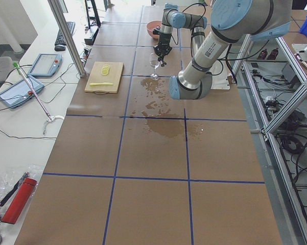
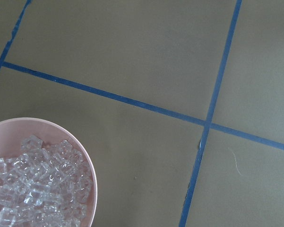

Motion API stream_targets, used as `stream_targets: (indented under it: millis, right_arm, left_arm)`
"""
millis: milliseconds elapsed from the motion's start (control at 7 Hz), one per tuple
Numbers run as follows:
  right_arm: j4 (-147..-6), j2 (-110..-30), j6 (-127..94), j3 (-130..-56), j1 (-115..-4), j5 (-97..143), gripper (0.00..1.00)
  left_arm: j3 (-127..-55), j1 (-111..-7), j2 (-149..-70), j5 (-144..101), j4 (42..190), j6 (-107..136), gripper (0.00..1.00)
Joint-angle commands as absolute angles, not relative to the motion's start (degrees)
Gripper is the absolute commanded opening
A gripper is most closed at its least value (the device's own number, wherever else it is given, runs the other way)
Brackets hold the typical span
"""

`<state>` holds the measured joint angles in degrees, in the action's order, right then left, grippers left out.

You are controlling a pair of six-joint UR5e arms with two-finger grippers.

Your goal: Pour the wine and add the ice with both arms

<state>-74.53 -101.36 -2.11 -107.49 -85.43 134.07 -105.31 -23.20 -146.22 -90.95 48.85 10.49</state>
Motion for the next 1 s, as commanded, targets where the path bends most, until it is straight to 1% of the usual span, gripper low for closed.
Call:
stream_targets:
  millis: [0, 857]
  right_arm:
    - [-74.53, -101.43, -2.02, -107.23, -85.43, 134.12, 1.0]
    - [-74.44, -101.34, -2.02, -107.23, -85.43, 134.12, 1.0]
  left_arm:
    - [-103.8, -23.2, -146.95, -89.65, 48.78, 10.37, 0.0]
    - [-103.89, -23.2, -147.13, -89.56, 48.43, 9.32, 0.0]
